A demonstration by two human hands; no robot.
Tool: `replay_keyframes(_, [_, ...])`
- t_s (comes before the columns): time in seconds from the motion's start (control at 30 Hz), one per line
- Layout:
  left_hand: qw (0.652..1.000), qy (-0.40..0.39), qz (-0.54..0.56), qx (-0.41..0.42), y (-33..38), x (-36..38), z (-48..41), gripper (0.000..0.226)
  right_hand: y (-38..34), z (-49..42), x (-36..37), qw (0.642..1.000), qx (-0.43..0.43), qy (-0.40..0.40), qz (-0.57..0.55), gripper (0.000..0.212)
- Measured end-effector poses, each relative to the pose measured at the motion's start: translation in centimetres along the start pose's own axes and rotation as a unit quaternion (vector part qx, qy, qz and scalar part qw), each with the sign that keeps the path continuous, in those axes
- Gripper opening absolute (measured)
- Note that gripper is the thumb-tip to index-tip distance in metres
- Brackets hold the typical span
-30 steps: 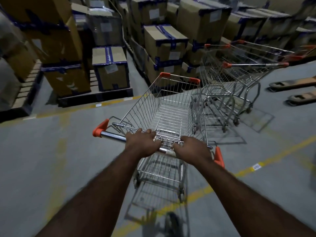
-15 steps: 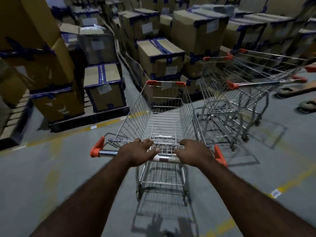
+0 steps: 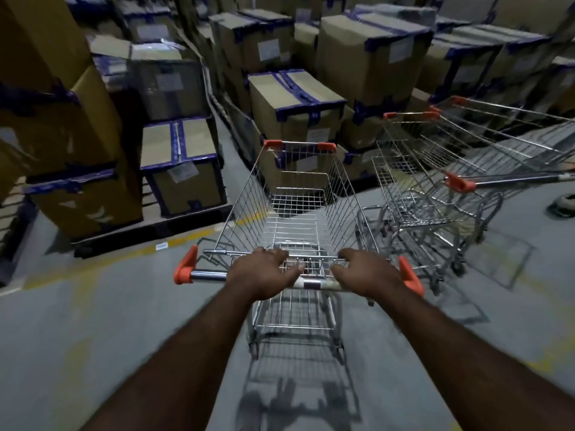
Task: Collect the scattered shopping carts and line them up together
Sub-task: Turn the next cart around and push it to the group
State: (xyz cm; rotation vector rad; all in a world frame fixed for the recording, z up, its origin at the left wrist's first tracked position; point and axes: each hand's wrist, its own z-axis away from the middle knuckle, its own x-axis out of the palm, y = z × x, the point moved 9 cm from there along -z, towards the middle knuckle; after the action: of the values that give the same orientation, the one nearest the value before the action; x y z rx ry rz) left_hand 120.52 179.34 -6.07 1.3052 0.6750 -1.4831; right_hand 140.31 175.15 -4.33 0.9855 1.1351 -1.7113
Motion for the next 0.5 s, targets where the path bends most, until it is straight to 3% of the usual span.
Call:
replay_keyframes(0.3, [0.999,-0.007,-0.014,0.047,-7.5,-3.3,-9.9,0.087,-5.4,-6.8,0.7,0.998,0.058,0.024,-0.013,0.050])
replay_keyframes(0.5, [0.995,-0.002,-0.040,0.096,-7.0,-4.6,-14.5,0.078,-4.9,-10.4,-0.3,0.995,0.095,0.039,-0.011,0.057])
